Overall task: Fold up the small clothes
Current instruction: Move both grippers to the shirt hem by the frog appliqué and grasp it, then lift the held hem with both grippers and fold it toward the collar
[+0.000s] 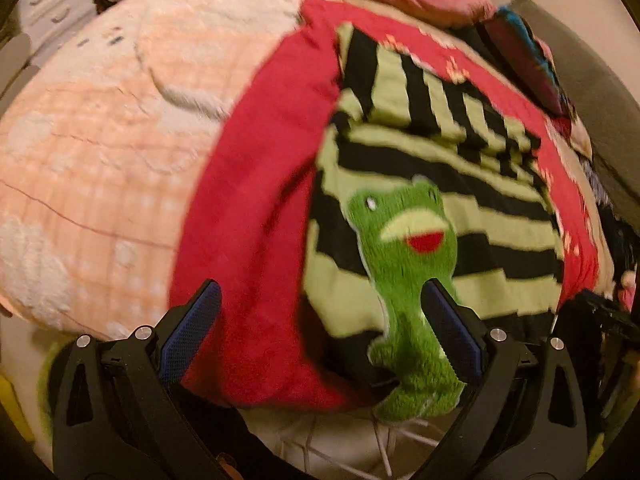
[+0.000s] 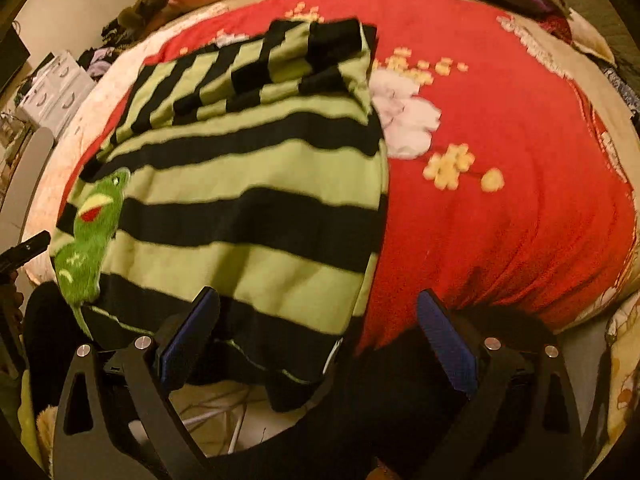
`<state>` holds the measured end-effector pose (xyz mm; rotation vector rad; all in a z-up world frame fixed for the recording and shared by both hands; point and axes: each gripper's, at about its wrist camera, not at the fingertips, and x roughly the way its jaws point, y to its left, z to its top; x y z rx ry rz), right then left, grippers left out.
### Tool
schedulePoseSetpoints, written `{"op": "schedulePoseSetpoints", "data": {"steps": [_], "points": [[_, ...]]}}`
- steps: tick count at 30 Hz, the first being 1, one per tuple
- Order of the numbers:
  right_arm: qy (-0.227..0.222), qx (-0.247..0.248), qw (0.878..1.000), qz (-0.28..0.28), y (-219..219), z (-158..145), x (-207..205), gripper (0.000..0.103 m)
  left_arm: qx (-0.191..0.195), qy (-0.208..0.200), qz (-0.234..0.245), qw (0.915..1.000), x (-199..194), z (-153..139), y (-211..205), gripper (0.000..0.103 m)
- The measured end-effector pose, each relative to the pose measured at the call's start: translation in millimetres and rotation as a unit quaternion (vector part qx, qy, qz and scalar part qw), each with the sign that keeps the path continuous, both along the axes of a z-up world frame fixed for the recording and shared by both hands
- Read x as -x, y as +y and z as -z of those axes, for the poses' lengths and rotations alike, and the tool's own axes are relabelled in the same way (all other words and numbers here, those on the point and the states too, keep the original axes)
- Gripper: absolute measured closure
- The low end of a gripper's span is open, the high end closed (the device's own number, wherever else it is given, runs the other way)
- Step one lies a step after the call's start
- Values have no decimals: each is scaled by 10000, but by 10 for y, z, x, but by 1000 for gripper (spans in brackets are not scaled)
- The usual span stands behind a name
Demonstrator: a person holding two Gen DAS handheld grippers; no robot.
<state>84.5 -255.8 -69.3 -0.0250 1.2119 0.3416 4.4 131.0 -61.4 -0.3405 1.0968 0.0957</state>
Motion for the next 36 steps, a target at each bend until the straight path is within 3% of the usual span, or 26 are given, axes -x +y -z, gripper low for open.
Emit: {"op": "schedulePoseSetpoints", "data": {"steps": [6,13,15,16,17,19,20,23,27,32,36], "points": [[345,296,9988,-179,118,197,17,5,137,422,278,9986,-42,263,-138,9],[892,529,9940,-360,184,486,-17,5,504,461,371,9970,-82,390,-151,10],[903,385,9942,-438,178,477,-12,19,593,426,356,9967,-81,396,-135,11],[926,301,9941,-472,172,475,-9,37,646,367,373,9965,-75,381,-135,20],[908,264,9945,-456,158,465,-7,42,666,331,394,9965,-74,364,-141,27],[850,79,9955,-424,121,416,-7,57,795,202,492,9954,-80,325,-175,57],[811,-129,9959,-387,75,371,-8,68,864,143,548,9946,-86,309,-194,64],[701,-659,9947,-364,-20,235,-14,86,831,99,615,9946,-93,277,-240,80],[436,-1359,9893,-300,-158,-15,-38,91,956,-225,600,9934,-66,101,-187,91],[50,-2193,9756,-42,-330,-303,-236,92,1142,-741,546,9892,-174,-207,-117,92],[-246,-2430,9697,48,-266,-523,-572,92,1184,-922,419,9878,-415,-365,-66,92]]}}
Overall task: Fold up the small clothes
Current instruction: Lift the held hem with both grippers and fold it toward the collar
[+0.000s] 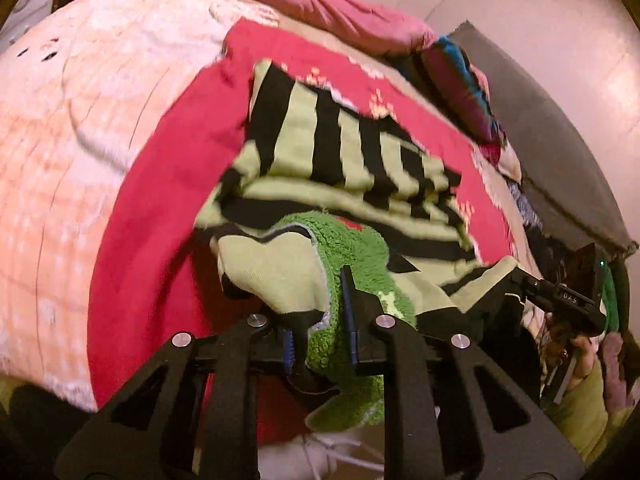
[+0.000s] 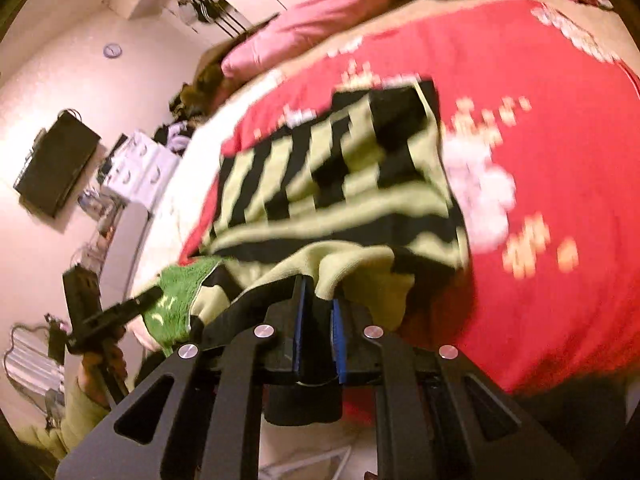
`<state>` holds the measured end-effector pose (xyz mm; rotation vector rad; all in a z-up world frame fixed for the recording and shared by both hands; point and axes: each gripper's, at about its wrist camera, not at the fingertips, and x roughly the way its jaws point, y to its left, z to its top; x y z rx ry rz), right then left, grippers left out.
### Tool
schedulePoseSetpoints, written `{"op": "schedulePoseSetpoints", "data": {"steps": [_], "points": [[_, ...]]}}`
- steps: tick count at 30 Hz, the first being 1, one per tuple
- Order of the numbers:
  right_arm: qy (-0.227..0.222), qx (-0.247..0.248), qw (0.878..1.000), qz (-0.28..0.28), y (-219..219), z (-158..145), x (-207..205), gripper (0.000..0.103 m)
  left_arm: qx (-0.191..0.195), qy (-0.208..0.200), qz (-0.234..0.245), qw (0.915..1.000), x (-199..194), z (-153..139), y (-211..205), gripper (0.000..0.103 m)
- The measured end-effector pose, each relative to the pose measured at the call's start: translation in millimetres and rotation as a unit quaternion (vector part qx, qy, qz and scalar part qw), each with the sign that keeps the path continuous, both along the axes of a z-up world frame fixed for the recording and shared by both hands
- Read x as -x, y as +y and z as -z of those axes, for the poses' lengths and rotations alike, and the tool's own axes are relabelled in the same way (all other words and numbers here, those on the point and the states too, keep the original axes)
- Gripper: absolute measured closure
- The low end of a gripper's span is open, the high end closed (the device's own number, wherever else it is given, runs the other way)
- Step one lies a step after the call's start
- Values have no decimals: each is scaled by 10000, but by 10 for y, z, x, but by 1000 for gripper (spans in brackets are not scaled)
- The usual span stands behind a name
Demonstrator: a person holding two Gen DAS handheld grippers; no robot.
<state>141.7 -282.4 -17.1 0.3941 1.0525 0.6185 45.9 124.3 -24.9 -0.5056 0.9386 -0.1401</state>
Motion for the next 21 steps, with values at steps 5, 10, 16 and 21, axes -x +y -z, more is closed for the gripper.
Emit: {"op": "schedulePoseSetpoints", "data": {"steps": [5,10,16,21], "points": [[-162,64,9996,201,93,-93,-552,92,-133,-107,-273,9995,-436,-115,64,92],[-243,144,9981,541,134,17,-1096,92,-182,53,-634,9978,-962,6,179,90],[-197,560,9962,635,41,551,-1272,84,420,86,-1011,9940,-1175,291,348,75],[-161,161,9967,774,-181,528,-1234,63,676,-310,-1119,9909,-928,169,405,61]]}}
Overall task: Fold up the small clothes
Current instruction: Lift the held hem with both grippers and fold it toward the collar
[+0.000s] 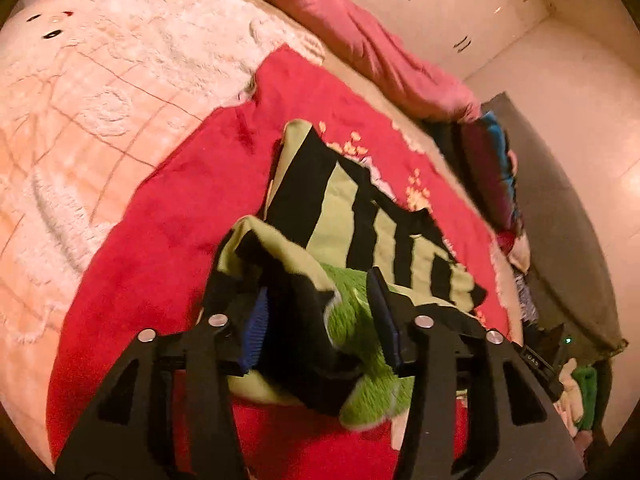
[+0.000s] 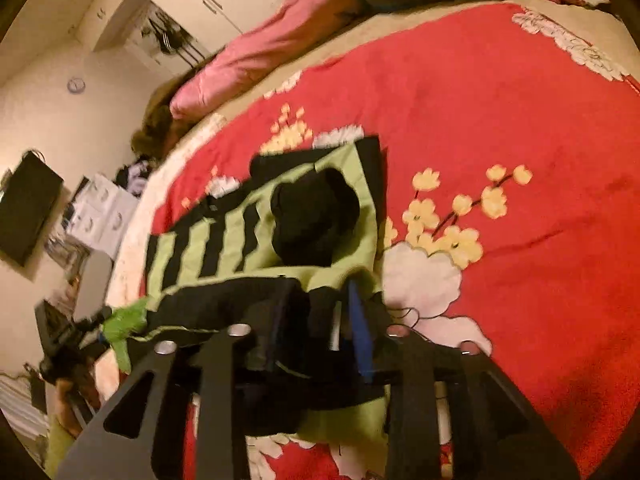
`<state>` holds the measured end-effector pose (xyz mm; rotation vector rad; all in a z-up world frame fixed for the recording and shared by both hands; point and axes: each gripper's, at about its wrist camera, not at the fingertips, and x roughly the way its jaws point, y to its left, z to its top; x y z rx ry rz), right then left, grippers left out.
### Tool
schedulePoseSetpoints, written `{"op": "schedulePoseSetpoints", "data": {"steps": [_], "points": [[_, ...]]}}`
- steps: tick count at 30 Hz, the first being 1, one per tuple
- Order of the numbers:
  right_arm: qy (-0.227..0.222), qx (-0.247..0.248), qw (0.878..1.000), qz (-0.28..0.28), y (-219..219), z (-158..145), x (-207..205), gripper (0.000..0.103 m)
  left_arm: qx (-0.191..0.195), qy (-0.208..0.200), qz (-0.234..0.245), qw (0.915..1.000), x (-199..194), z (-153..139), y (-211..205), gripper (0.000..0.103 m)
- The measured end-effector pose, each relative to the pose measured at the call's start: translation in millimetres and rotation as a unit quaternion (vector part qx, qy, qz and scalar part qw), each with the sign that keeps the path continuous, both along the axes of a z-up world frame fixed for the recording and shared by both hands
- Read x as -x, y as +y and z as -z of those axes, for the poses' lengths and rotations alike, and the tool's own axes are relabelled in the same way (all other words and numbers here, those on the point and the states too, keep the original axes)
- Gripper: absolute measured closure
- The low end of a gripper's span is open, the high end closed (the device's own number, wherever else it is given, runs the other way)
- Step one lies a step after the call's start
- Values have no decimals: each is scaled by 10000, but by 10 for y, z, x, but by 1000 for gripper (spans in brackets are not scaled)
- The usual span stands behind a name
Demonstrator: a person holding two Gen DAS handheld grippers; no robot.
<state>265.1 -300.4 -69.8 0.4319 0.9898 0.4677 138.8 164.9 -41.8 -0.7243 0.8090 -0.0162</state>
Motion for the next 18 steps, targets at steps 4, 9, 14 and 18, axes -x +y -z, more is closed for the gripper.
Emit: {"op": "schedulePoseSetpoints", "data": {"steps": [4,9,14,18], "points": [[111,-417,9991,-38,-88,-4,76,60,-112,-114,67,9998,212,-135,13,56],[274,-591,9973,-349,-21,-12,242,50,-130,21,401,9991,295,-42,-95,55],[435,-401,9969,-520,97,34,268,43,-8,69,676,9977,220,142,-259,50],[556,-425,9960,-559,144,92,214,42,-9,104,653,9978,120,213,-330,45]]}}
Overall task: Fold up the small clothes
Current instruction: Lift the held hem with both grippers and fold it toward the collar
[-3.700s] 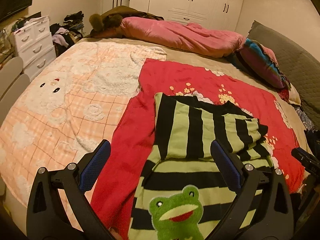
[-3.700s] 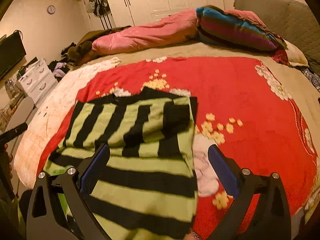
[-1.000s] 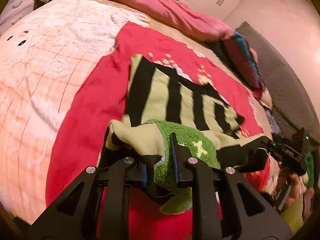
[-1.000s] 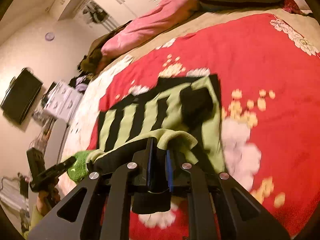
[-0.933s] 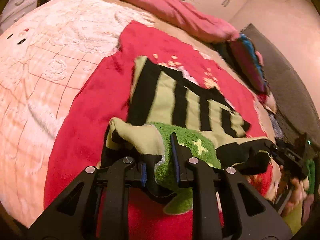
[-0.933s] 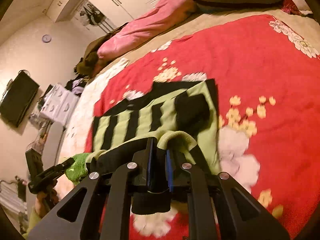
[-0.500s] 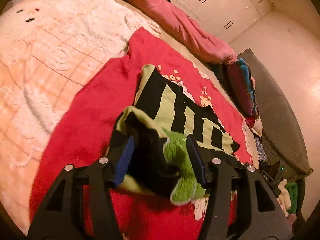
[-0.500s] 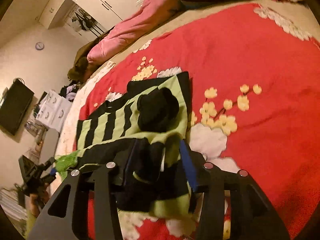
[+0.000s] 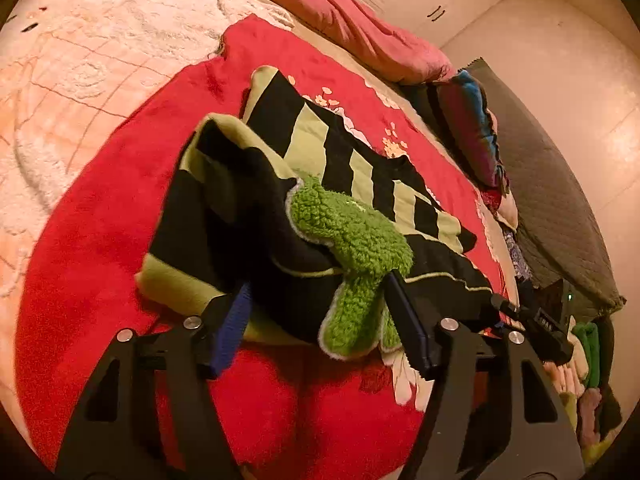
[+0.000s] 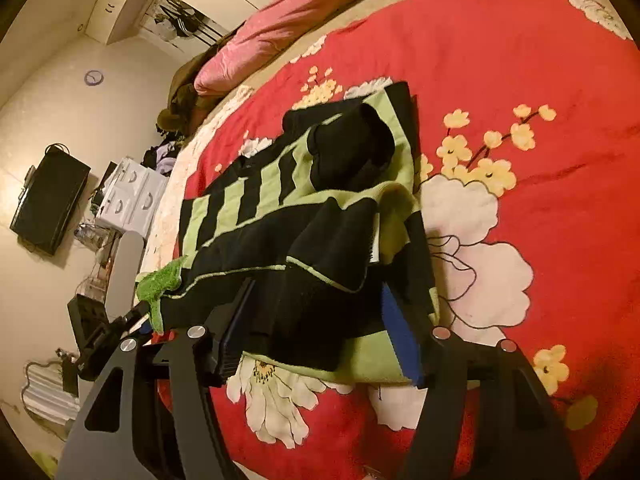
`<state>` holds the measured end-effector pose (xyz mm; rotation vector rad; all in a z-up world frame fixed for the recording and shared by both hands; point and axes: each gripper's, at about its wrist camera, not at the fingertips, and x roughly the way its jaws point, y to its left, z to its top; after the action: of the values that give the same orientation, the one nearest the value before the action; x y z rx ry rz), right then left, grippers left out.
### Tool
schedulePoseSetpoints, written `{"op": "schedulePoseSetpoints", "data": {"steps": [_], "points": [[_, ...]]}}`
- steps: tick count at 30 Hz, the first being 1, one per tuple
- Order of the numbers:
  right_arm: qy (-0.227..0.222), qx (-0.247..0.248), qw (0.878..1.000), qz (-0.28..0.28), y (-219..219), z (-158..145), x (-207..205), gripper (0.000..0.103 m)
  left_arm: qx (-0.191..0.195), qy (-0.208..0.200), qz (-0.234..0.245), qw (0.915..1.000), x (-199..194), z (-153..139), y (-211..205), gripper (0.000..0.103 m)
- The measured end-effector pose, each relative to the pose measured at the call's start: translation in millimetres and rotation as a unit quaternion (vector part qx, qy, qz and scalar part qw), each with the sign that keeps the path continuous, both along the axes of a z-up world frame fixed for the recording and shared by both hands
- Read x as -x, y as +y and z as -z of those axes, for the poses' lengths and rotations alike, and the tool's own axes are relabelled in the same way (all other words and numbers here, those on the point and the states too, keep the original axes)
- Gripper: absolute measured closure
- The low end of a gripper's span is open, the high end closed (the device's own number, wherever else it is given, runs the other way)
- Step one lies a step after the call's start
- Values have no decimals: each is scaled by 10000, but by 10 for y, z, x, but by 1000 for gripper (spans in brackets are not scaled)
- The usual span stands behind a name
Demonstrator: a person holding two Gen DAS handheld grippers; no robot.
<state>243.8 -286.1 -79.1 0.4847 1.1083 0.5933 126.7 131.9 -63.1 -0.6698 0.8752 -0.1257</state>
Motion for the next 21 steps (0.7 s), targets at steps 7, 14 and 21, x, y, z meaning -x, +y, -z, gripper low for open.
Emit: {"op": "schedulePoseSetpoints", "data": {"steps": [7,14,21], "points": [[-313,529,9978,-267,157,-61,11,68,12,-32,-57,10000,-160,-34,-84,87],[-658,64,9976,-221,111,-242,-23,90,71,-435,-100,9990,-301,-388,-43,94],[-281,-1179,9917,438,38,-356,-527,90,327,-415,-486,9974,-802,-547,186,95]]}}
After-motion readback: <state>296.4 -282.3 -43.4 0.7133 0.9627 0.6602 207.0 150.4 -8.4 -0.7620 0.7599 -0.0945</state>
